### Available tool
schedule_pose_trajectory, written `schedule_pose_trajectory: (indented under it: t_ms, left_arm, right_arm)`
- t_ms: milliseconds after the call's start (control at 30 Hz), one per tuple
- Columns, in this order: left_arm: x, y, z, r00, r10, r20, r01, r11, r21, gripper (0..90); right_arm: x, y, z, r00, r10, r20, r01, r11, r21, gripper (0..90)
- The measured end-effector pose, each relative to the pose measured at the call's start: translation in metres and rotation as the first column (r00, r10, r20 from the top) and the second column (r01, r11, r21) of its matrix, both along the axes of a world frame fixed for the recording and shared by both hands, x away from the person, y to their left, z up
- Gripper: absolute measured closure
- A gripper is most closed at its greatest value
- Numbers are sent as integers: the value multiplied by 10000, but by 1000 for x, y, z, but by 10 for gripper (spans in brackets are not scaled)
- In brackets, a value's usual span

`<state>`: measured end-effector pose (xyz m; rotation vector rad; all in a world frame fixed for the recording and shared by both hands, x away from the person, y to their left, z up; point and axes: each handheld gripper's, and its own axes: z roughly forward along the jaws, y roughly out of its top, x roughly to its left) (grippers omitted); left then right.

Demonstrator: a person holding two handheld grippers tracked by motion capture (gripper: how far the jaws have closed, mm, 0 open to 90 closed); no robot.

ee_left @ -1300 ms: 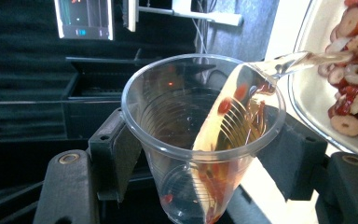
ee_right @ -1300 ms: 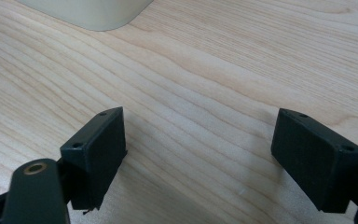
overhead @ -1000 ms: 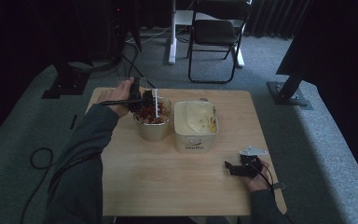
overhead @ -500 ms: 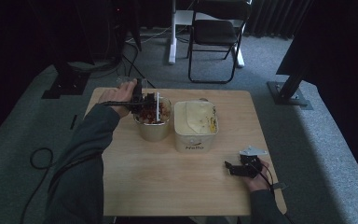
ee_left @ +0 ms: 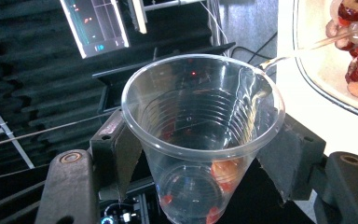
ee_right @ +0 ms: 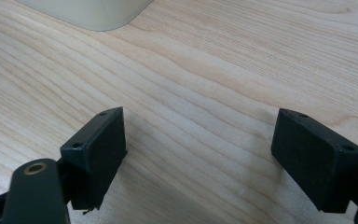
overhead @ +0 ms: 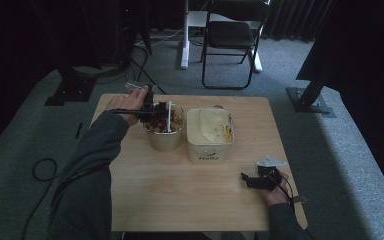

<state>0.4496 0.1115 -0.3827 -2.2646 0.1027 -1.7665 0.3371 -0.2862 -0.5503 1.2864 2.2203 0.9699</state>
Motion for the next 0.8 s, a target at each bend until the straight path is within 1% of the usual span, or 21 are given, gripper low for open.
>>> schedule_pose_trajectory:
  t_ms: [267, 333, 400, 467, 500, 533, 733, 767, 800]
  left_arm:
    - [-1, -1, -1, 10000, -44, 36, 43, 9999, 152, 342]
    - [-1, -2, -1, 10000, -67, 65, 65, 9997, 255, 343]
    - [0, -3, -1, 10000, 0, 69, -2, 9995, 313, 345]
    - [1, -3, -1, 10000, 88, 26, -89, 9998, 186, 346]
    - [1, -4, 0, 9999, 89, 57, -90, 9998, 196, 346]
    - [1, -4, -1, 9999, 36, 149, -41, 9995, 313, 346]
    - [-2, -9, -5, 9992, -212, 328, 185, 9967, 794, 348]
    - [-2, -10, -5, 9990, -291, 342, 260, 9960, 857, 348]
    - [-3, -10, -5, 9989, -321, 339, 292, 9961, 835, 350]
  right_arm:
    - [0, 0, 0, 10000, -3, 1, 3, 10000, 1, 174]
    - [0, 0, 0, 10000, 0, -1, 0, 10000, 1, 175]
    - [0, 0, 0, 10000, -2, 1, 2, 10000, 0, 175]
    - [0, 0, 0, 10000, -1, 1, 1, 10000, 0, 175]
    - [0, 0, 0, 10000, -2, 2, 2, 10000, 0, 175]
    - [0, 0, 0, 10000, -2, 0, 2, 10000, 0, 175]
    - [0, 0, 0, 10000, -3, 1, 3, 10000, 2, 175]
    - [0, 0, 0, 10000, -2, 1, 2, 10000, 0, 175]
    - [0, 0, 0, 10000, -2, 2, 2, 10000, 0, 175]
